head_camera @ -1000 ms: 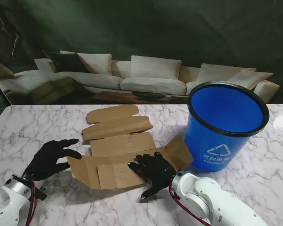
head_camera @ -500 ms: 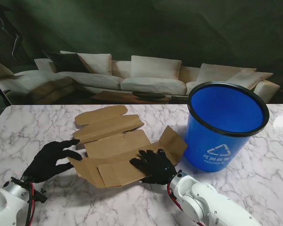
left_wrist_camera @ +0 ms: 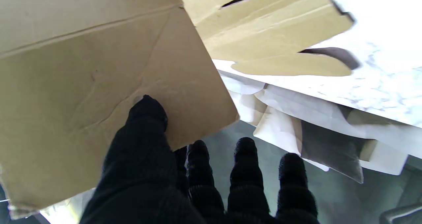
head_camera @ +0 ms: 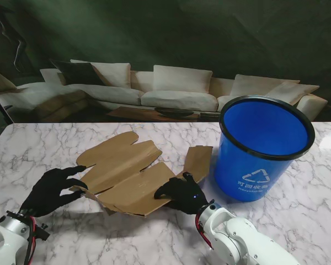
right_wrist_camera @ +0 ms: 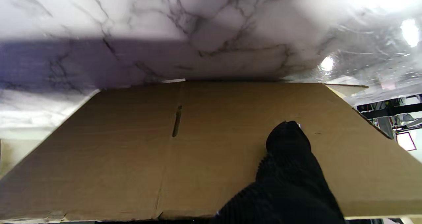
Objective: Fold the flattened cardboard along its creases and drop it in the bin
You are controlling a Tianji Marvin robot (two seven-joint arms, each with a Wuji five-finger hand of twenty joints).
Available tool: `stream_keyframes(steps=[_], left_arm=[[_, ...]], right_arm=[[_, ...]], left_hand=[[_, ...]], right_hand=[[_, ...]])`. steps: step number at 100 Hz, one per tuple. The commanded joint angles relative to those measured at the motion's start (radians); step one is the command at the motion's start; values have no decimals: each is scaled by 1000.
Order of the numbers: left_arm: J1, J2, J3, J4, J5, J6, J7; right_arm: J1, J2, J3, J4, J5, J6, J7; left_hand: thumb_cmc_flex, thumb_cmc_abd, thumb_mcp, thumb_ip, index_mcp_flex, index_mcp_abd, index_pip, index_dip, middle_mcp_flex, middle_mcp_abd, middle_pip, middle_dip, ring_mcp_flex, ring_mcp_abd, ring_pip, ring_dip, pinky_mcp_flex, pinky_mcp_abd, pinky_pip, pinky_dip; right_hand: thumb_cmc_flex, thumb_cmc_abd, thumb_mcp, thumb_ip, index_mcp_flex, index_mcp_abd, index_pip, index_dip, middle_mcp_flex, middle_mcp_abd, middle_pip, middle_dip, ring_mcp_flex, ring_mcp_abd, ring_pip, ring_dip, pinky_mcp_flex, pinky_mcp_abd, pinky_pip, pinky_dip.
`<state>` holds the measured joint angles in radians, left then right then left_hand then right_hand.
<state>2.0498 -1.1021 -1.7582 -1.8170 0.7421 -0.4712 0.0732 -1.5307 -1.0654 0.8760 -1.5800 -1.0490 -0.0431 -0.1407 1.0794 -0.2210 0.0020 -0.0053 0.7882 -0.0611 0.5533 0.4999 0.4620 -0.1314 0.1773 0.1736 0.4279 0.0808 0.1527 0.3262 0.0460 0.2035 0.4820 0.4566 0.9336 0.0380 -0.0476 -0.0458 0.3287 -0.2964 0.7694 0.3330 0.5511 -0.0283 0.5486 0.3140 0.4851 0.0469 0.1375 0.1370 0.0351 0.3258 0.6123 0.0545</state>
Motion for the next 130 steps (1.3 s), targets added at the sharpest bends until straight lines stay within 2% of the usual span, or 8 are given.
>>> stream_keyframes(steps=[1,13,30,49,63,80,107,130], left_arm=[[9,-3,-8,17,1,19,-4],[18,-4,-22,32,21,40,12],[33,-9,-44,49,38,70,37],[45,-12,-60,62,45,94,53],[48,-14,-71,62,60,104,72],[38,-17,-87,45,87,103,104],[10,-15,-89,0,141,74,131],[-13,-9,-69,-24,156,46,121]], right_arm=[[-17,8,6,-24,-8,-7,1],[-26,15,20,-55,-53,-23,4],[-6,18,12,-74,-66,-55,19],[53,16,-31,-69,-44,-83,44],[109,13,-71,-54,-14,-86,79],[204,4,-144,-5,70,-60,144],[381,-33,-292,125,223,21,191],[505,-92,-415,258,344,93,179]], left_hand=[[23,43,31,-1,49,-1,35,15,6,-3,-2,9,3,2,-3,15,-5,9,-34,16],[25,42,32,-1,50,1,35,15,5,-1,-2,9,2,4,-3,15,-4,10,-37,17],[27,41,34,0,50,4,33,14,5,2,-1,9,2,4,-3,16,-4,11,-41,19],[24,46,33,0,45,-1,26,8,-1,11,-5,7,-1,9,-4,16,-5,12,-47,19],[17,64,32,1,9,-13,-6,-11,-21,71,-19,1,-4,26,-4,16,-3,20,-53,20],[-66,104,0,1,-139,56,-201,-7,-46,194,-41,-10,0,64,5,30,6,48,-63,37],[-118,141,-7,3,-166,85,-265,6,-28,222,-53,13,8,80,23,51,10,59,-34,57],[-121,148,-9,3,-166,83,-275,15,-13,226,-54,22,14,84,28,57,7,61,-15,61]], right_hand=[[5,85,9,-15,128,-123,222,109,175,-34,143,52,180,-55,125,80,91,1,111,85],[-12,35,10,-15,159,-112,207,52,410,-43,235,76,447,-52,294,183,311,-38,424,273],[-34,-51,12,-16,285,-59,185,-43,622,-42,358,150,674,7,542,325,526,-62,749,386],[-66,-94,11,-19,368,-13,159,-100,761,-45,474,217,823,40,793,400,662,-41,943,453],[-80,-90,12,-20,396,9,135,-95,811,-42,523,257,831,46,980,446,725,-32,1010,471],[-81,-81,11,-22,416,31,125,-84,822,-34,537,279,830,59,1068,455,746,-19,1041,476],[-88,-74,9,-22,429,50,109,-75,839,-31,564,305,828,61,1145,470,765,-6,1059,476],[-87,-71,11,-21,435,63,106,-66,823,-27,557,310,825,68,1121,454,744,-5,1046,471]])
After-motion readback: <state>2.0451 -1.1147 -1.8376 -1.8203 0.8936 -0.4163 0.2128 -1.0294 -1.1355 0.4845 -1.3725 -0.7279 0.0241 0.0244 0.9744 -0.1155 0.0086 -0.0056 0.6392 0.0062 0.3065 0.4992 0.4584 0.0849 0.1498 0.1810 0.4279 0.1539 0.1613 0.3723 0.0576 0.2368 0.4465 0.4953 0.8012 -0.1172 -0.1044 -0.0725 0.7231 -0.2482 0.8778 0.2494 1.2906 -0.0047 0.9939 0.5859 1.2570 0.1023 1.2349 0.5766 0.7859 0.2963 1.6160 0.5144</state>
